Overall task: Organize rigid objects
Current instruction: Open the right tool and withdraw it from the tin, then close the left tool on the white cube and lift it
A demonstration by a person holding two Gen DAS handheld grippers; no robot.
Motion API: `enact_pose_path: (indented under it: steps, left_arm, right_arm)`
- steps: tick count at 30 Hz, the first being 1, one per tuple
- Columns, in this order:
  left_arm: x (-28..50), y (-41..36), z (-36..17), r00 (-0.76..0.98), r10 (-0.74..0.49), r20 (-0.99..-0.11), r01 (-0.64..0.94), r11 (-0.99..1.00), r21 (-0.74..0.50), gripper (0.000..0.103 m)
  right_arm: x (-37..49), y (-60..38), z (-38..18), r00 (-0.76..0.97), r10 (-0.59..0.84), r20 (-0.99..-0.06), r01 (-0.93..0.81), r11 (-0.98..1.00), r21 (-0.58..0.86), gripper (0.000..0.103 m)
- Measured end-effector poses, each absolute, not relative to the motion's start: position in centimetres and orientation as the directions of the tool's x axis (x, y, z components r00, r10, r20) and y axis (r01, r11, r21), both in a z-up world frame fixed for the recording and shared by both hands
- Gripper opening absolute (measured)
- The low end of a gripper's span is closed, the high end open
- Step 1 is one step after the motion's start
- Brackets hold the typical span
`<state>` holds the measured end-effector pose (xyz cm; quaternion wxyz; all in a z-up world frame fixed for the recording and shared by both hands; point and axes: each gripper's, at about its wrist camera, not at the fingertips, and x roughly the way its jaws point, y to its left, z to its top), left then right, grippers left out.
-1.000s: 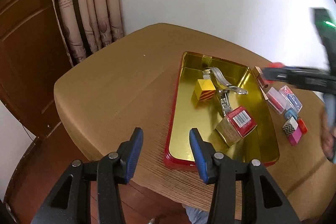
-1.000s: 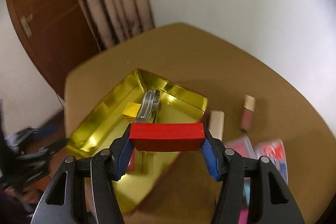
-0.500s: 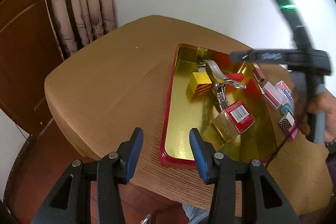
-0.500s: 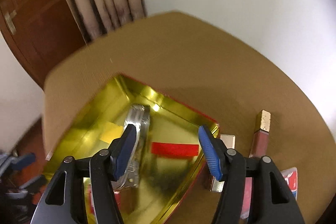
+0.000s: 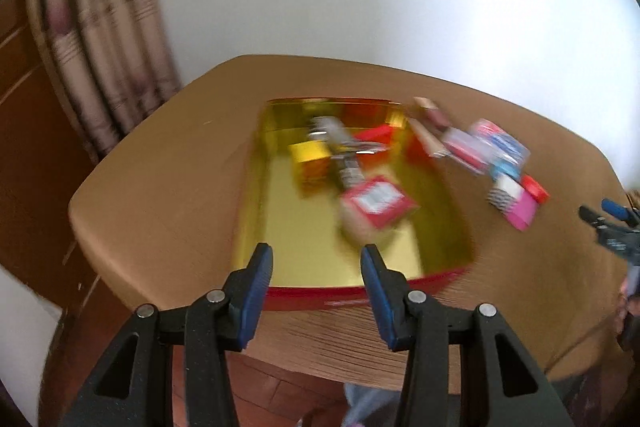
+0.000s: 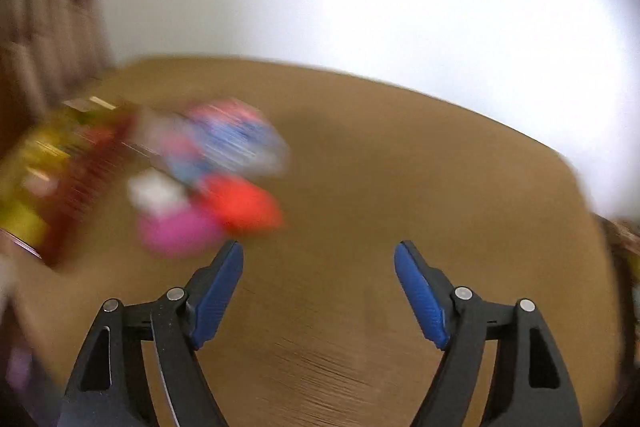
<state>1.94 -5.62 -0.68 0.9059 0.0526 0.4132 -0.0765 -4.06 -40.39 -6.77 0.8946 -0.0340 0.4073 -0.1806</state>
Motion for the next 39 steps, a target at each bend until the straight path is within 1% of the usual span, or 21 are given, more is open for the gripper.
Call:
enact_pose_path:
  steps: [2, 3, 4, 5, 6, 8, 10, 15, 21, 25, 30, 39]
  left_arm:
    - [1.5, -7.7, 0.0, 0.647, -0.158, -0.746, 0.256, 0.967, 0.017, 0.047]
    - [1.5, -8.6, 0.4, 0.639, -0.189, -0.746, 0.291, 0.957, 0.007, 0.047]
    - [1.8, -9.8, 0.8, 0.622, -0.233, -0.748, 0.339, 0.941, -0.012, 0.047]
    - [2.3, -11.4, 1.1, 0.598, -0.275, -0.753, 0.387, 0.922, -0.029, 0.049]
    - [2.8, -12.6, 1.3, 0.576, -0.297, -0.762, 0.418, 0.908, -0.038, 0.051]
    - [4.6, -15.9, 1.1, 0.496, -0.355, -0.793, 0.487, 0.869, -0.085, 0.051]
    - [6.7, -19.0, 0.4, 0.406, -0.385, -0.829, 0.532, 0.837, -0.128, 0.051]
    - [10.8, -24.1, -1.8, 0.337, -0.339, -0.878, 0.517, 0.846, -0.128, 0.051]
    - [13.6, -26.0, -4.4, 0.240, -0.329, -0.913, 0.446, 0.873, -0.197, 0.051]
    - [14.9, -26.2, -5.6, 0.183, -0.353, -0.917, 0.393, 0.882, -0.261, 0.051]
    - [16.0, -26.8, -7.1, 0.145, -0.326, -0.934, 0.350, 0.900, -0.259, 0.051]
    - [16.4, -26.5, -8.3, 0.147, -0.285, -0.947, 0.299, 0.926, -0.232, 0.051]
  right_arm:
    - [-5.5, -43.1, -7.9, 0.577, -0.374, -0.726, 0.332, 0.920, -0.209, 0.076]
    - [-5.8, -44.6, -8.1, 0.563, -0.327, -0.759, 0.351, 0.926, -0.138, 0.075]
    - [-6.2, -45.3, -7.8, 0.586, -0.300, -0.753, 0.362, 0.928, -0.088, 0.075]
    - [-6.6, -45.9, -7.6, 0.611, -0.287, -0.738, 0.381, 0.924, -0.043, 0.077]
    - [-6.8, -46.3, -7.5, 0.623, -0.274, -0.733, 0.389, 0.921, -0.014, 0.081]
    - [-6.8, -46.8, -7.7, 0.631, -0.226, -0.742, 0.363, 0.931, 0.026, 0.081]
    - [-7.2, -47.0, -7.4, 0.658, -0.201, -0.725, 0.345, 0.937, 0.053, 0.081]
    - [-7.7, -46.7, -6.9, 0.704, -0.141, -0.697, 0.309, 0.943, 0.121, 0.081]
    - [-8.0, -46.9, -6.4, 0.737, -0.072, -0.672, 0.276, 0.940, 0.203, 0.081]
    - [-8.0, -46.8, -6.4, 0.744, -0.051, -0.666, 0.257, 0.942, 0.214, 0.081]
    - [-8.2, -46.7, -6.4, 0.750, -0.037, -0.660, 0.242, 0.945, 0.222, 0.082]
    - [-8.1, -47.1, -6.5, 0.745, -0.022, -0.667, 0.241, 0.941, 0.238, 0.085]
